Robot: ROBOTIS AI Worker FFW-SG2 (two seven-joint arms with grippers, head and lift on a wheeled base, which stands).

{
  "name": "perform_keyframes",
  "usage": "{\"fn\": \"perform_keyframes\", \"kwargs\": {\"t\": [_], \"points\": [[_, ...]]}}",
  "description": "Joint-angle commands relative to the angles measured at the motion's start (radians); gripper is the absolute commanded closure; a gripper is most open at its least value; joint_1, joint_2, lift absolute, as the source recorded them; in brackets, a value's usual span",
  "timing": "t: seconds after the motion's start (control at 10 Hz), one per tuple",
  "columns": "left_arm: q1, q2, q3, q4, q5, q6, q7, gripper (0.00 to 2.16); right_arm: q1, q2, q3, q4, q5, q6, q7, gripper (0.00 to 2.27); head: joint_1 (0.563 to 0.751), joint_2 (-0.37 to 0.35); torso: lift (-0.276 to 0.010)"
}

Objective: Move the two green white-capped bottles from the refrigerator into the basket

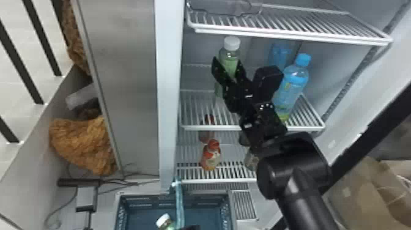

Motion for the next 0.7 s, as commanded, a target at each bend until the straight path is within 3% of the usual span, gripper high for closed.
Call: {"fn": "perform_keyframes", "kwargs": {"t": [0.0,0.6], "points": [[0.007,-0.001,0.005,-0.006,0.0,0.0,-0.001,1.2,0.069,-0.01,-0.006,-0.092,-0.01,0.032,0.015,0.89,0.695,-0.172,-0.004],[0.017,-0.004,0.027,-0.016,-0.002,-0.002,-0.001,1.2,0.349,-0.043,-0.024,-0.478,-0.141,0.128,0.064,0.89,0.695,-0.154,-0.004]]}}
